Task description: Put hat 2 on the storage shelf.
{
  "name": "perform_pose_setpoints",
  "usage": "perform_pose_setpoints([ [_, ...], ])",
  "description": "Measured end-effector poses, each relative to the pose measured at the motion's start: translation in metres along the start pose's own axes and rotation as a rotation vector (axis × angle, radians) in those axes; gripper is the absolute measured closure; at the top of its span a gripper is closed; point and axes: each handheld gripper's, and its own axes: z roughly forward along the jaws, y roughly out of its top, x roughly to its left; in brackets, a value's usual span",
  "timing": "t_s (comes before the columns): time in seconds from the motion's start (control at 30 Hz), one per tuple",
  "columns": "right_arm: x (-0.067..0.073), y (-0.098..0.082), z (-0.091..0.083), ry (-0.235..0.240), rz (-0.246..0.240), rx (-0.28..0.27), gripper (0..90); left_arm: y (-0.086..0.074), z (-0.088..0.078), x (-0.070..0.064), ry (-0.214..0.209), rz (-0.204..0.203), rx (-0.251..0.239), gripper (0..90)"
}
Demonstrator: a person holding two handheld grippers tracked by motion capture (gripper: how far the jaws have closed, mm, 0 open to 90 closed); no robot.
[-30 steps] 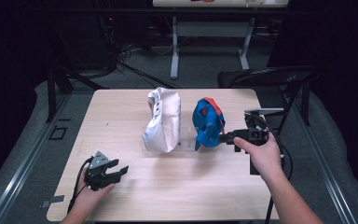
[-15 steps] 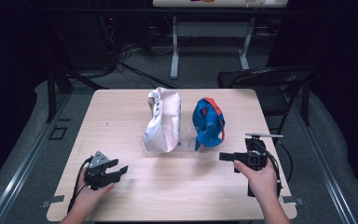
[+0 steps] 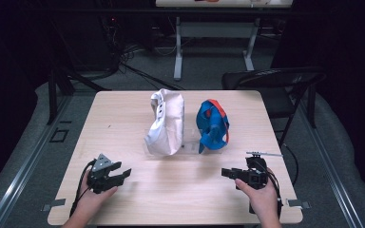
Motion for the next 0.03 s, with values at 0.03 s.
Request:
perform_pose_setpoints([
  [0.03, -0.0009, -0.0025, 0.0014, -0.008, -0.012, -0.022, 47.0, 0.0, 0.0001, -0.0007, 0.001, -0.001, 0.001, 46.3],
])
